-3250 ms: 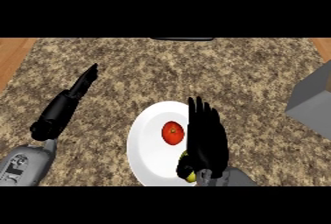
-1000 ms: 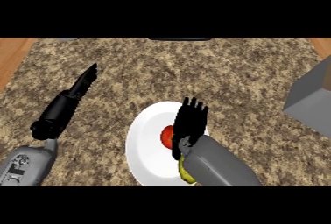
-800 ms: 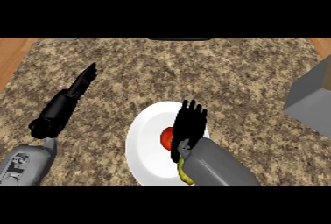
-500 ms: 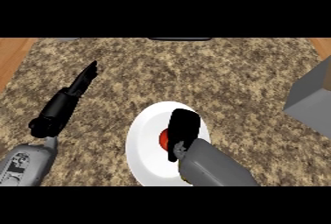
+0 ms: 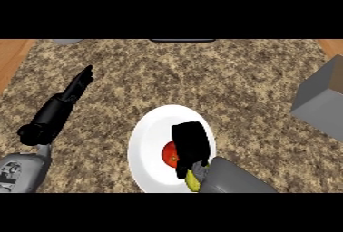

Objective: Pick the tomato from the plate and place it in the cardboard box

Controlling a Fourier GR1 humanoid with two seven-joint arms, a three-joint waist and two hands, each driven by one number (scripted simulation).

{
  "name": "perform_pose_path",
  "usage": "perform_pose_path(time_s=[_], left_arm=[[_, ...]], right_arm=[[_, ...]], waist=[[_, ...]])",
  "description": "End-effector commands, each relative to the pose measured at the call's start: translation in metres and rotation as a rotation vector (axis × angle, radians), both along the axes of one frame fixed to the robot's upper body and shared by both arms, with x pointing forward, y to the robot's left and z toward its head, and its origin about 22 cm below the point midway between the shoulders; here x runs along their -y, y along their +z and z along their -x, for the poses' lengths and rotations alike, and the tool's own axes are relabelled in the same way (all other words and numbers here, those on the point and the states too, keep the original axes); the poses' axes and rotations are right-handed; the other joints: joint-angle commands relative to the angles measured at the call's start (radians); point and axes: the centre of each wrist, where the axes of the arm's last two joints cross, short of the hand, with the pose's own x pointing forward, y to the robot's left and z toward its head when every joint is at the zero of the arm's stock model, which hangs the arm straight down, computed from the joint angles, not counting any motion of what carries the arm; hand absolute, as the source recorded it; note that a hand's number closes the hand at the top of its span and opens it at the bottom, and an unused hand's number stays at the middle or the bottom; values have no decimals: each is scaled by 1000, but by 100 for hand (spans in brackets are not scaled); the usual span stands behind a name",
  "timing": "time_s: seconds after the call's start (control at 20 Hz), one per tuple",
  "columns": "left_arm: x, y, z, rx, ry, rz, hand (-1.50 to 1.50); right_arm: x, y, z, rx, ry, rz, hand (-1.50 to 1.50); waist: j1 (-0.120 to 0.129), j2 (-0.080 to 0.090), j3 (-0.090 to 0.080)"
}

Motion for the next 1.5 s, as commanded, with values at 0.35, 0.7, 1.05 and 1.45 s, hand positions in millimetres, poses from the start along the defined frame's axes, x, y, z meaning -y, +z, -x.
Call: perform_pose_path(time_s=[0.35, 0.7, 1.05, 1.45], left_arm=[[-8, -6, 6, -10, 29, 15, 0], [-13, 3, 8, 5, 33, -9, 0], [2, -5, 11, 9, 11, -1, 0], [-9, 1, 6, -7, -5, -2, 0]], right_arm=[[123, 42, 46, 240, 553, -188, 150], [180, 121, 62, 428, 526, -209, 150], [213, 167, 36, 589, 78, -449, 150], [292, 187, 11, 641, -171, -467, 150]], waist=[[-29, 0, 0], [-26, 1, -1], [-24, 5, -1], [-9, 7, -1]])
